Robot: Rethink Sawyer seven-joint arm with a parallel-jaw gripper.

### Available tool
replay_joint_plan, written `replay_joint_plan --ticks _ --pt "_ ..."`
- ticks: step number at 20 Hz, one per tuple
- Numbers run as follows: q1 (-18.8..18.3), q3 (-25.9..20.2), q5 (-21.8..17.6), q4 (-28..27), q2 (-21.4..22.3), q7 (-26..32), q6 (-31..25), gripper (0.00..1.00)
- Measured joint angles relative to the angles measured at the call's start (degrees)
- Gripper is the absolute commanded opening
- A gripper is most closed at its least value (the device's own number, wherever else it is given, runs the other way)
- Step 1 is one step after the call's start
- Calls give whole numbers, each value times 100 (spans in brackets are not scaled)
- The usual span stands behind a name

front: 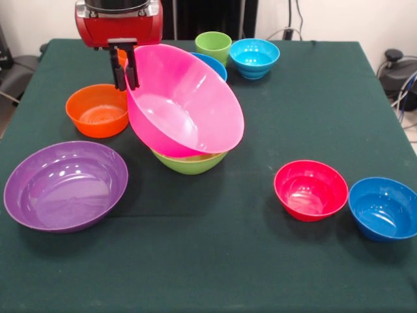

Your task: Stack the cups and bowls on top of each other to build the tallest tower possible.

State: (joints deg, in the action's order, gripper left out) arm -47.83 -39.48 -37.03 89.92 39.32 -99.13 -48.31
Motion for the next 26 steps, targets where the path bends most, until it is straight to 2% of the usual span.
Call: replay_joint_plan --ticks 26 --pt "21 -1 -77 0 0 0 0 0"
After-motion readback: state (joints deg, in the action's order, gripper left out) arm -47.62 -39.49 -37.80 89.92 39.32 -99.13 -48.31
